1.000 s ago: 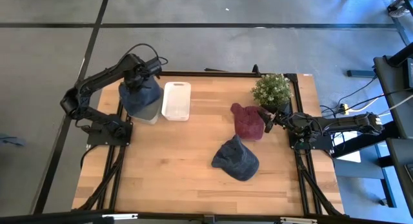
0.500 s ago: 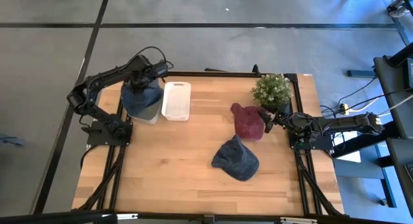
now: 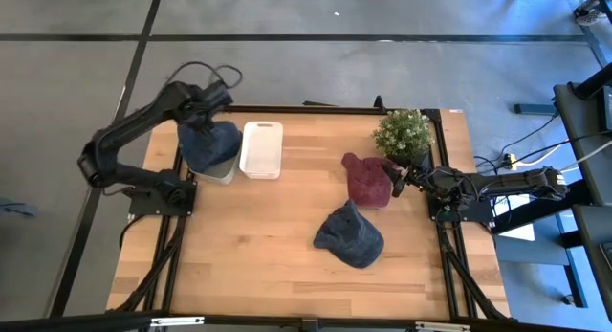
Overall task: Pick & Place hat
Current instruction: Put the left blue cap into the gray bin
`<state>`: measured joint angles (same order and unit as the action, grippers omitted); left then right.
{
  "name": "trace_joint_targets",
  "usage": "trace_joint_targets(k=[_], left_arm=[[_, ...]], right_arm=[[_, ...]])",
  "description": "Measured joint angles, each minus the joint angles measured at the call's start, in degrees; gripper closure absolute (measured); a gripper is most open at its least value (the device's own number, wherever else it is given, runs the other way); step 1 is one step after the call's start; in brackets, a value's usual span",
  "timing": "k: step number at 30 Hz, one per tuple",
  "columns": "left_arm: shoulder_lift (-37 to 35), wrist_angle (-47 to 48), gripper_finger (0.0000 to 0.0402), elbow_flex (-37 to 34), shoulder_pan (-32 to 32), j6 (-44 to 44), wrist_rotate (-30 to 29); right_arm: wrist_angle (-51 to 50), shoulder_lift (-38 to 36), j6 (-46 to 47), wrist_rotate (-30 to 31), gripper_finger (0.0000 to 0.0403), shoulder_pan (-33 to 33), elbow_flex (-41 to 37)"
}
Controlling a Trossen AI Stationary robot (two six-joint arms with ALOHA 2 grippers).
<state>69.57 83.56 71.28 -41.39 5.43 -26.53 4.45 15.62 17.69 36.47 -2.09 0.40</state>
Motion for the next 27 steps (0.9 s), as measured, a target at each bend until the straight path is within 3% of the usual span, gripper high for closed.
trace_joint_targets(k=[4, 13, 17, 22, 27], left_arm=[[-5.92, 0.09, 0.0259, -0.93, 0.15, 11.13, 5.39], [-19.19, 0.37, 0.0240, -12.42, 0.48, 30.57, 3.96], [-22.32, -0.20, 0.0235, -18.29, 0.48, 34.56, 2.86], [-23.39, -3.05, 0.0233, -24.39, 0.46, 37.86, -2.91], [-23.23, -8.03, 0.0232, -29.18, 0.42, 39.54, -3.83]], right_arm=[[0.01, 0.00, 0.02, 0.00, 0.0185, 0.00, 0.01], [0.01, 0.00, 0.03, -0.02, 0.0185, -0.01, 0.00], [0.00, 0.00, 0.04, -0.02, 0.0185, 0.00, 0.01], [0.02, 0.00, 0.28, -0.02, 0.0185, 0.01, 0.01], [0.00, 0.00, 0.31, -0.02, 0.0185, 0.00, 0.01]])
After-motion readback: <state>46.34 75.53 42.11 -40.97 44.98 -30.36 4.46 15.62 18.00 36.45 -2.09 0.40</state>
